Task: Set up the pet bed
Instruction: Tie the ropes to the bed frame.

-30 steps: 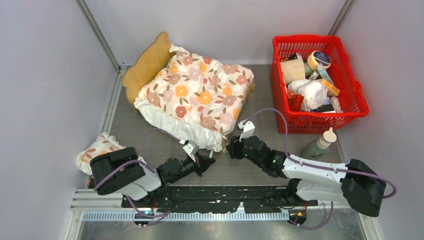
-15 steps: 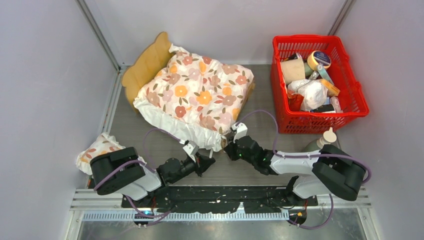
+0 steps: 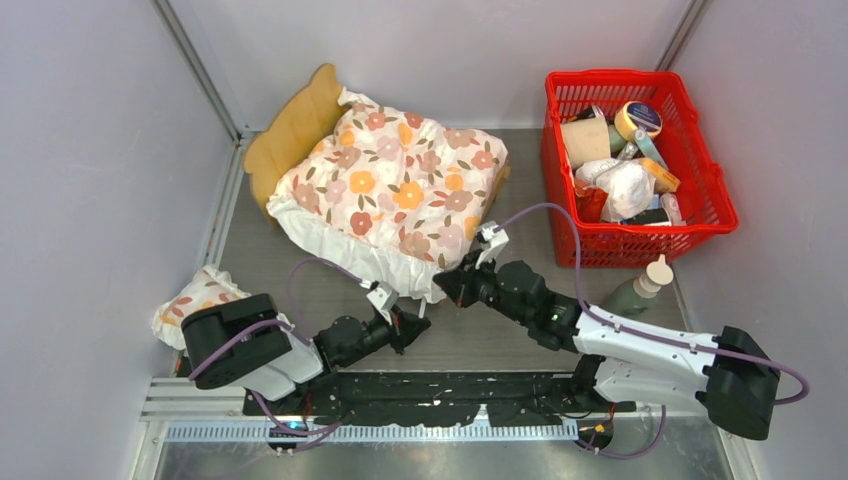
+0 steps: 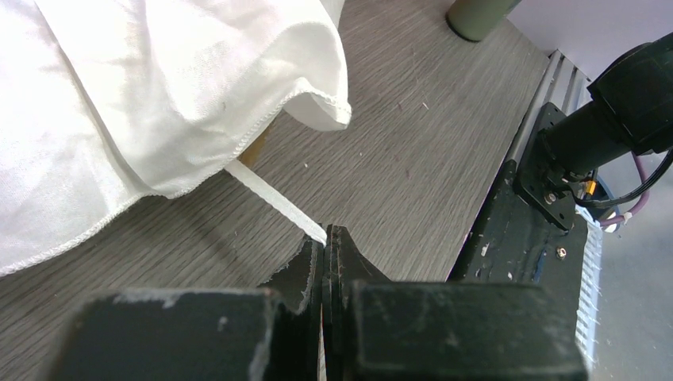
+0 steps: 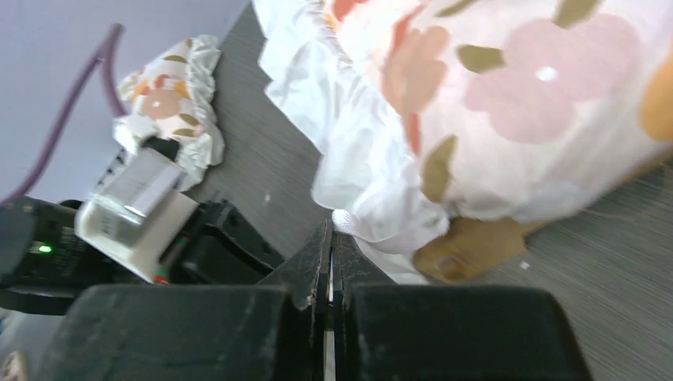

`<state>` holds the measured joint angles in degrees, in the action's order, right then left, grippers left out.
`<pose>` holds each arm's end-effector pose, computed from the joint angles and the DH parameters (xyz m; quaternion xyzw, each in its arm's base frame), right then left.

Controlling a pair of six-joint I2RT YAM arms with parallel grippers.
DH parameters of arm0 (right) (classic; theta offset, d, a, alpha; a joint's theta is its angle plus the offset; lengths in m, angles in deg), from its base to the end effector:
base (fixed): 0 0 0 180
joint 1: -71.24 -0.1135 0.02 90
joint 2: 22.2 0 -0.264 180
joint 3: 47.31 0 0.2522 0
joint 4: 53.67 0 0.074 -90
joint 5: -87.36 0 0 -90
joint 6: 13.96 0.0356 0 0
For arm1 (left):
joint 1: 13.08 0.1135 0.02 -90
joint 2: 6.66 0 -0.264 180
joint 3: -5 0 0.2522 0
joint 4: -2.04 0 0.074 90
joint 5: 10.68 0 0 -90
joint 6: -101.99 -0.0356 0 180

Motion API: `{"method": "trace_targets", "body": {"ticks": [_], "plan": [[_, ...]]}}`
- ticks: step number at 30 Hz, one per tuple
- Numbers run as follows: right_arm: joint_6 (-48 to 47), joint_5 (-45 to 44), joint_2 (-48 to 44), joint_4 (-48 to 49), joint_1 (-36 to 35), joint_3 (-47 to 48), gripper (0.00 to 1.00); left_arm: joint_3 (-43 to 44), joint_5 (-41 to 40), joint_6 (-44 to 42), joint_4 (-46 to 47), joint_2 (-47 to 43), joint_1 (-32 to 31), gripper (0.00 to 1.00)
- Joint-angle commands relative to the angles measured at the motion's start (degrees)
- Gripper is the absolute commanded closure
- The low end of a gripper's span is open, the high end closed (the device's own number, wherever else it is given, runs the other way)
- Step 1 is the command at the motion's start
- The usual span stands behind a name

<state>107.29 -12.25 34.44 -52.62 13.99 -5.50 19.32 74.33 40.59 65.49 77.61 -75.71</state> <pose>0.1265 0.1857 0.2435 -0.1260 0.7756 0.3819 0.4865 0.0896 -0.1663 0.1269 0.1904 0.7212 -0.4527 0.4885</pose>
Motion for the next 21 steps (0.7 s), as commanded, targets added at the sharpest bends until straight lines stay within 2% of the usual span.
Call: {"method": "trace_targets", "body": {"ticks": [1,4,7,9,13,18,21], "plan": [[2.99,6.57,5.42,2.85,-1.44,6.88,0.95,-4.87,1.13,0.42,1.96,0.43,-0.49,1.0],[5.17,5.93,9.47,3.7,-3.49,11.04,0.95,-4.71,1.29,0.18,1.96,0.63,-0.49,1.0],[5.48,1.8,14.39,7.36,-6.57,14.81,0.95,-4.39,1.47,0.16,1.96,0.79,-0.51,1.0],[4.54,-0.2,17.81,6.49,-8.15,17.82,0.95,-4.36,1.4,0.3,2.58,0.82,-0.51,1.0],[6.07,-1.38,22.83,8.09,-10.33,19.05,0.95,-4.16,1.39,0.71,3.11,0.4,-0.5,1.0],[8.06,-3.46,22.9,10.73,-11.08,18.98,0.95,-4.72,0.98,-0.08,3.81,0.55,-0.48,1.0],[5.26,-14.35,18.92,3.39,-12.14,20.31,0.95,-4.86,0.48,-0.16,4.82,1.24,-0.5,1.0]]}}
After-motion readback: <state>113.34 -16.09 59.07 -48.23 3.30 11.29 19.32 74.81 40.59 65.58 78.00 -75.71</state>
